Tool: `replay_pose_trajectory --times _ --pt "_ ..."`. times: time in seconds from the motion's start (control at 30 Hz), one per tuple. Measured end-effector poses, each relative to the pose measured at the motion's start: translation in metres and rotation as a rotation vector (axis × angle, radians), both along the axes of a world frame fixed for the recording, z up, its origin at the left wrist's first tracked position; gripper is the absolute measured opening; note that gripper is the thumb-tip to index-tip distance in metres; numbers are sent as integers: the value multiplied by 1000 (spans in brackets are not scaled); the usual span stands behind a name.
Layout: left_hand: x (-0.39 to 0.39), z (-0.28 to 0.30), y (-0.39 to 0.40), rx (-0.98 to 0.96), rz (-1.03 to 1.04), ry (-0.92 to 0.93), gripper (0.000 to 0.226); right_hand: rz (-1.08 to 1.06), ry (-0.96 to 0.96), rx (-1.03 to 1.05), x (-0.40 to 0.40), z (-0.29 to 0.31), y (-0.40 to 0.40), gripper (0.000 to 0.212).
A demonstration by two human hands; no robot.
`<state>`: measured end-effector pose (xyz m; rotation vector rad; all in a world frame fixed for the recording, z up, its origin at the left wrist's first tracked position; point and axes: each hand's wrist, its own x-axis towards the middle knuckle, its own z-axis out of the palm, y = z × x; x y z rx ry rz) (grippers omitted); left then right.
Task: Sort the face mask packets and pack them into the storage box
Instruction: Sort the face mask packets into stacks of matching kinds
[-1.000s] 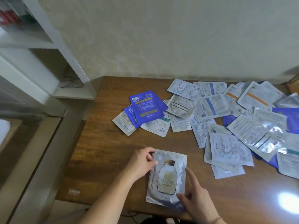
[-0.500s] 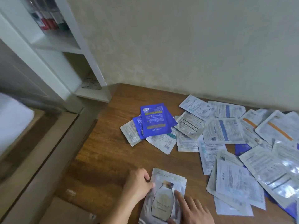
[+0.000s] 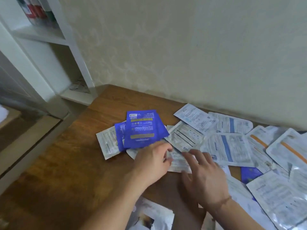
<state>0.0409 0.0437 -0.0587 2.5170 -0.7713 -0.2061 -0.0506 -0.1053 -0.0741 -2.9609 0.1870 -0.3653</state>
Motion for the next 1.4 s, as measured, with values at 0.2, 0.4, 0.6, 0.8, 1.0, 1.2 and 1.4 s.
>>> replay_pose_trajectory --times 0.2,0.4,0.6,0.8,1.0,1.2,1.4 --pt "47 -17 -39 42 -81 -63 8 -5 164 -237 68 -16 -18 40" --pt "32 -15 -20 -114 -51 -22 14 171 88 -499 45 -11 -15 19" --pt "-31 -20 20 -185 52 19 8 118 -113 -270 -38 -7 -6 5" --pt "-78 -23 38 -325 74 25 19 -222 -498 504 -106 7 1 17" --pt "-100 -22 33 -636 136 331 44 -272 -618 1274 -138 17 28 21" --pt "-102 -13 46 -1133 161 845 25 -141 -357 1915 -162 4 58 17" --pt "-84 7 79 -842 57 665 38 -97 -87 1627 -184 13 86 21"
